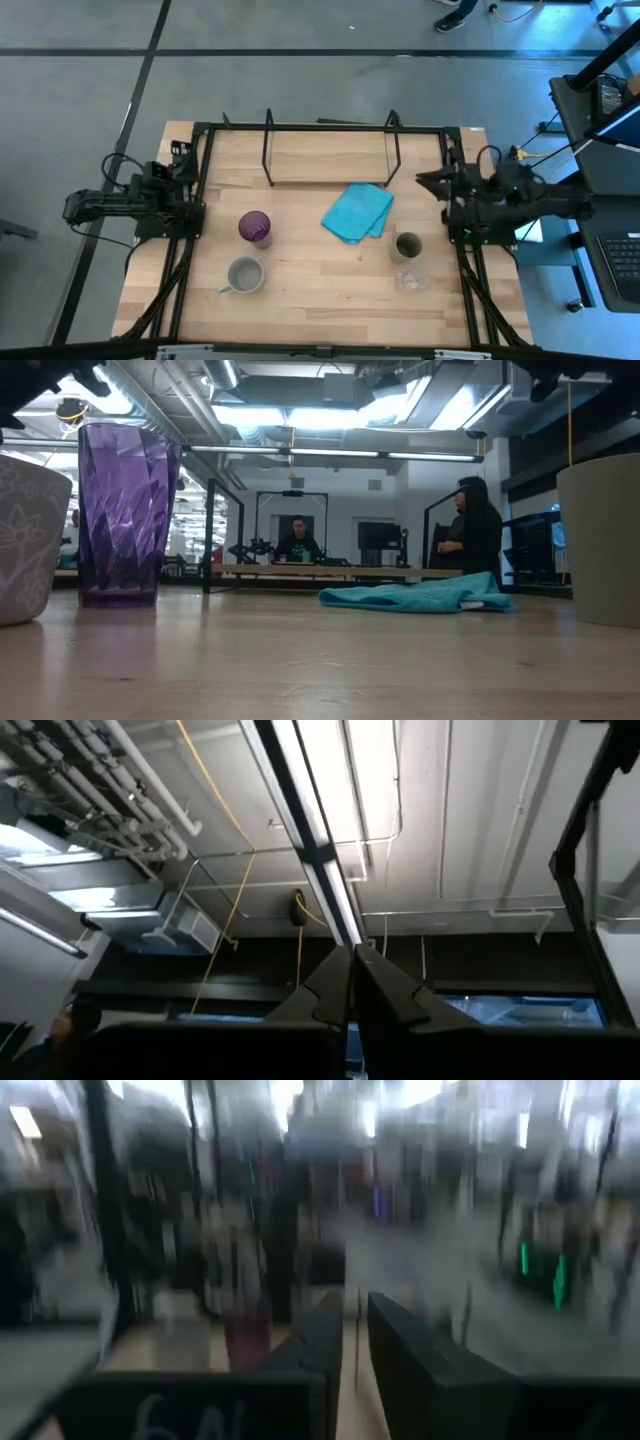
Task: Stack small to large cups/mugs on shelf
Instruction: Put the transparent mug on the shelf
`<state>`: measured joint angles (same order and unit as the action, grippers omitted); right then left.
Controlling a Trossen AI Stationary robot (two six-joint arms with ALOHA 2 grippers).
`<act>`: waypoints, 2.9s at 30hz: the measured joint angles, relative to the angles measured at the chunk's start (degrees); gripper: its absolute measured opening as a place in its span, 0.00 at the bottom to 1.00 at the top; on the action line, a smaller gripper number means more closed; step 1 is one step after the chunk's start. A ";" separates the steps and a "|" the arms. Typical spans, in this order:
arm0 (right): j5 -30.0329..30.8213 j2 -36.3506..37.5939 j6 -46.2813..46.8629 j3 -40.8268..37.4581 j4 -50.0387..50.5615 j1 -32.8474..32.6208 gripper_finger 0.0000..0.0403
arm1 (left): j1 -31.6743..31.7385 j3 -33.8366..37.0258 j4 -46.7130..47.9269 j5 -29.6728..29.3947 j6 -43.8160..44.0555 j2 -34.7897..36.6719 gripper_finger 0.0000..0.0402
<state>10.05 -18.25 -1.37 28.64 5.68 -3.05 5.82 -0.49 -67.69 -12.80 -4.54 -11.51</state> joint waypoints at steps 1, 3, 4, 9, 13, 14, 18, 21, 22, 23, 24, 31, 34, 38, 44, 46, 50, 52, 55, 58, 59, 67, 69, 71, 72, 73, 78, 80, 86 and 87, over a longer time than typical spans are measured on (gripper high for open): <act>-0.21 -2.28 1.34 3.00 4.72 0.00 0.13 | 0.00 0.00 0.21 -0.06 0.00 0.00 0.03; -2.20 -7.58 2.70 9.10 12.16 -0.02 0.13 | 0.00 -0.02 1.33 -0.07 0.14 0.00 0.03; -3.44 -10.13 2.80 12.02 14.72 -0.07 0.13 | 0.00 -0.02 1.85 -0.07 0.59 0.00 0.03; -8.03 -22.07 3.34 26.63 27.96 -0.07 0.13 | 0.00 -0.02 5.91 -0.05 4.07 0.00 0.03; -13.97 -30.10 6.12 36.86 39.91 -0.16 0.13 | 0.00 -0.04 8.99 -0.04 6.23 0.00 0.03; -15.95 -31.87 6.74 39.12 42.24 -0.33 0.13 | 0.00 -0.04 9.33 -0.04 6.54 0.00 0.03; -22.09 -38.45 6.40 47.11 53.51 -2.60 0.13 | 0.00 -0.04 11.04 0.32 7.15 0.00 0.03; -22.65 -42.99 5.88 51.99 63.94 -5.67 0.13 | -0.01 -0.04 12.11 0.38 7.12 0.00 0.03; -22.67 -44.30 6.28 53.23 66.99 -6.82 0.13 | -0.02 -0.04 12.19 0.40 7.10 0.00 0.03; -22.71 -45.46 7.16 54.27 69.34 -8.18 0.13 | -0.02 -0.04 12.20 0.42 7.08 0.00 0.03; -22.76 -46.35 8.20 54.99 70.94 -9.60 0.13 | 0.00 -0.04 12.38 0.41 7.08 0.01 0.03; -19.34 -47.57 23.58 53.94 70.42 -24.68 0.13 | -0.01 -0.04 13.35 0.44 7.02 0.00 0.03; -12.63 -47.85 31.16 53.05 66.11 -32.05 0.13 | 0.00 -0.04 13.30 0.44 7.00 0.00 0.03; -3.13 -49.90 41.34 51.14 61.93 -40.35 0.13 | 0.00 -0.04 13.30 0.54 7.03 0.01 0.03; 3.44 -56.52 52.27 48.53 61.00 -46.53 0.13 | 0.00 -0.04 14.62 7.87 7.79 0.01 0.03; 3.22 -58.92 52.44 48.53 59.61 -47.08 0.13 | 0.00 -0.04 15.66 12.57 8.85 0.00 0.03; 2.96 -62.04 55.99 48.53 57.21 -47.54 0.13 | 0.00 -0.04 17.36 22.61 11.62 0.00 0.03; 2.80 -63.35 57.62 48.53 54.89 -47.65 0.13 | 0.00 -0.04 17.70 26.80 12.97 0.00 0.03; 2.33 -65.37 58.58 48.55 52.70 -48.32 0.13 | 0.00 -0.04 17.89 31.03 14.83 0.02 0.03; 6.48 -67.19 63.78 48.54 53.05 -49.67 0.13 | 0.00 -0.04 19.19 33.36 16.88 0.02 0.03; 10.52 -67.36 65.85 48.53 53.19 -50.22 0.13 | -0.02 -0.04 19.64 33.74 17.68 0.00 0.03; 21.81 -66.29 81.36 48.57 60.53 -57.08 0.13 | -0.01 -0.04 21.04 36.54 19.57 0.00 0.03; 16.41 -66.49 85.46 48.57 63.48 -58.94 0.13 | -0.01 -0.04 21.48 36.53 19.63 0.01 0.03; 15.23 -66.55 88.73 48.57 65.62 -61.35 0.13 | 0.00 -0.04 22.38 36.53 19.63 0.00 0.03; 15.39 -66.56 90.53 48.57 67.18 -62.77 0.13 | -0.02 -0.04 22.40 36.53 19.63 0.00 0.03; 15.73 -66.56 92.78 48.57 69.13 -64.12 0.13 | -0.02 -0.04 22.49 36.53 19.63 0.02 0.03; 17.32 -66.43 106.06 46.13 77.06 -68.37 0.13 | -0.02 -0.04 23.06 36.53 19.63 0.01 0.03; 17.79 -66.32 108.86 43.94 77.98 -68.64 0.13 | -0.02 -0.04 23.19 36.52 19.63 0.00 0.03; 18.56 -63.87 107.76 36.87 73.61 -65.86 0.13 | -0.02 -0.04 23.18 36.25 20.93 0.00 0.03; 18.58 -62.85 107.38 35.72 72.87 -65.51 0.13 | -0.02 -0.04 23.18 36.10 21.71 0.02 0.03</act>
<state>28.63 -81.11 106.00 64.36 78.55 -68.56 5.80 -0.54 -44.51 23.29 17.17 -11.49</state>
